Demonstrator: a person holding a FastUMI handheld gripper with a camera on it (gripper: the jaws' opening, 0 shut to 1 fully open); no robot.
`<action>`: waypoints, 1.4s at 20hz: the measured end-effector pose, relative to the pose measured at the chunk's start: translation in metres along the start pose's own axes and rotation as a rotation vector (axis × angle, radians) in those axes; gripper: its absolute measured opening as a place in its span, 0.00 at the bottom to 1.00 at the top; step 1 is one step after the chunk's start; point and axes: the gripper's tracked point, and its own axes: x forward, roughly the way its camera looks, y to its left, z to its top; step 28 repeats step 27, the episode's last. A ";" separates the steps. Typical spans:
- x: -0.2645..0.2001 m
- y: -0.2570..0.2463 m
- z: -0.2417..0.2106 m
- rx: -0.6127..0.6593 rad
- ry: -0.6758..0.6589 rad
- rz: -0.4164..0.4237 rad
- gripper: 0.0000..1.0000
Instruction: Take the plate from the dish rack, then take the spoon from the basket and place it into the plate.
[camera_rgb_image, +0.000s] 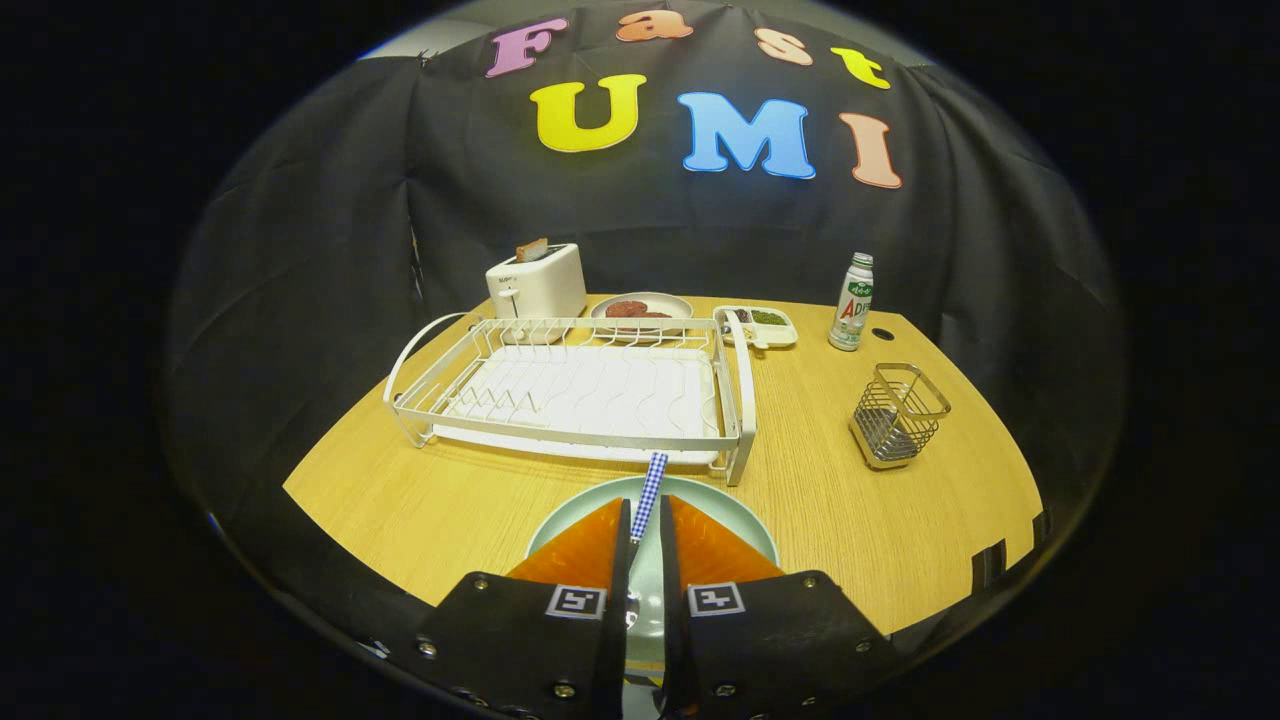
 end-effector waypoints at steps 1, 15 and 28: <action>0.000 0.000 0.001 0.003 0.000 0.000 0.16; -0.030 -0.009 0.111 0.013 -0.216 -0.038 0.16; -0.096 -0.044 0.256 0.006 -0.542 -0.122 0.16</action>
